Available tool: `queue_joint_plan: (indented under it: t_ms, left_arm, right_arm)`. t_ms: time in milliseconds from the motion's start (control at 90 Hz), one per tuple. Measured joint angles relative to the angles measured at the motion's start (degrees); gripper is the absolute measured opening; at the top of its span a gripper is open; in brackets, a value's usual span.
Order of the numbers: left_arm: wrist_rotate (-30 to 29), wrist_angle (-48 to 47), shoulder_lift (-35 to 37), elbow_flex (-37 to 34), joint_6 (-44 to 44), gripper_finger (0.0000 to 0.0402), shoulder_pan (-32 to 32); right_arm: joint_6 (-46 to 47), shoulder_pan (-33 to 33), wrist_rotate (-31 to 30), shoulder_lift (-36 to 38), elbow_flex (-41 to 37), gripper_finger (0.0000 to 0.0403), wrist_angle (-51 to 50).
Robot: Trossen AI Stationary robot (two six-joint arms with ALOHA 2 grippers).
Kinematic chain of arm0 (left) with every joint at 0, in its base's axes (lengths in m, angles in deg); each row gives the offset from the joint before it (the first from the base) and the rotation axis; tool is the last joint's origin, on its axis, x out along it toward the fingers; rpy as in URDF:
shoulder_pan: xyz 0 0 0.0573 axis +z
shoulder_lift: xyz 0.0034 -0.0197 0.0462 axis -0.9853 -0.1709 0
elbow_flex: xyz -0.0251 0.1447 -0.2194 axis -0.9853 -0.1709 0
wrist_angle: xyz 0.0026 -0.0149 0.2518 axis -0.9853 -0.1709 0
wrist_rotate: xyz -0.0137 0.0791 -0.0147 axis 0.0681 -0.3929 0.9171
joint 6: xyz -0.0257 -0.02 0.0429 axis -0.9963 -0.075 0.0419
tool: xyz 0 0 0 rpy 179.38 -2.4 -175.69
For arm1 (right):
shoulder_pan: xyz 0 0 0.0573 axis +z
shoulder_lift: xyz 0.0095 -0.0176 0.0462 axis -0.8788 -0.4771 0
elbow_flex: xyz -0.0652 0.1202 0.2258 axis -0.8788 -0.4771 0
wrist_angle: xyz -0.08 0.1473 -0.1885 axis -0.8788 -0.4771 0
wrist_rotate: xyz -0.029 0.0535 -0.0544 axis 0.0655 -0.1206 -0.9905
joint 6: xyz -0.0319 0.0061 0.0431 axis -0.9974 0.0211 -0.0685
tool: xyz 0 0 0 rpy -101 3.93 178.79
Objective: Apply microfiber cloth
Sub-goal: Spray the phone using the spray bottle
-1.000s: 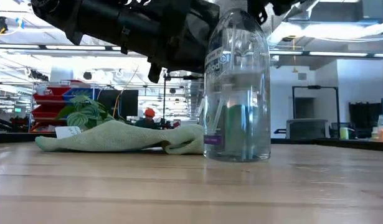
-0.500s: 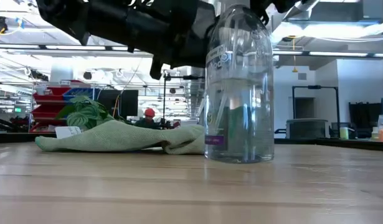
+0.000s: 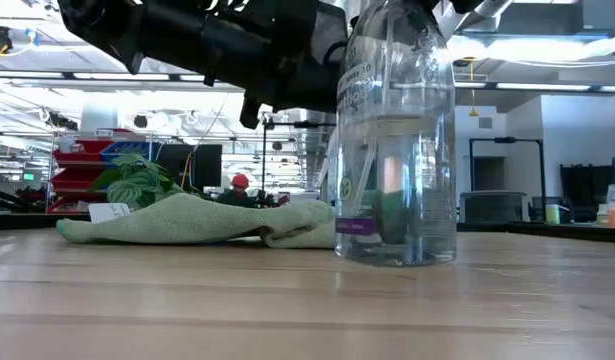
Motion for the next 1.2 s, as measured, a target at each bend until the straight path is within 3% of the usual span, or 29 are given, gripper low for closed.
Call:
queue_joint_plan:
  t_ms: [211, 700, 800, 967, 1133, 1200]
  left_arm:
    - [0.0, 0.0, 0.0, 0.0, 0.3, 0.0011, 0.0]
    - [0.0, -0.1, 0.0, 0.0, 0.5, 0.0011, -0.1]
    - [0.0, -0.1, 0.0, 0.0, 0.5, 0.0011, -0.1]
    - [0.0, -0.1, 0.0, 0.0, 0.5, 0.0011, -0.1]
    - [0.0, -0.2, 0.0, 0.0, 1.5, 0.0011, -0.4]
    - [0.0, -0.4, 0.0, 0.0, 2.1, 0.0011, -0.7]
  right_arm:
    - [2.4, 0.0, -0.5, 0.0, 0.0, 0.0273, -1.4]
    - [2.2, 0.0, -0.6, 0.0, 0.0, 0.0255, -1.3]
    - [2.1, 0.0, -0.6, 0.0, 0.0, 0.0217, -1.4]
    - [1.7, 0.0, -1.1, 0.0, 0.0, 0.0115, -1.3]
    - [1.9, 0.1, -1.3, 0.1, 0.1, 0.0114, -2.0]
    - [2.7, 0.5, -1.4, 0.2, 0.1, 0.0146, -2.6]
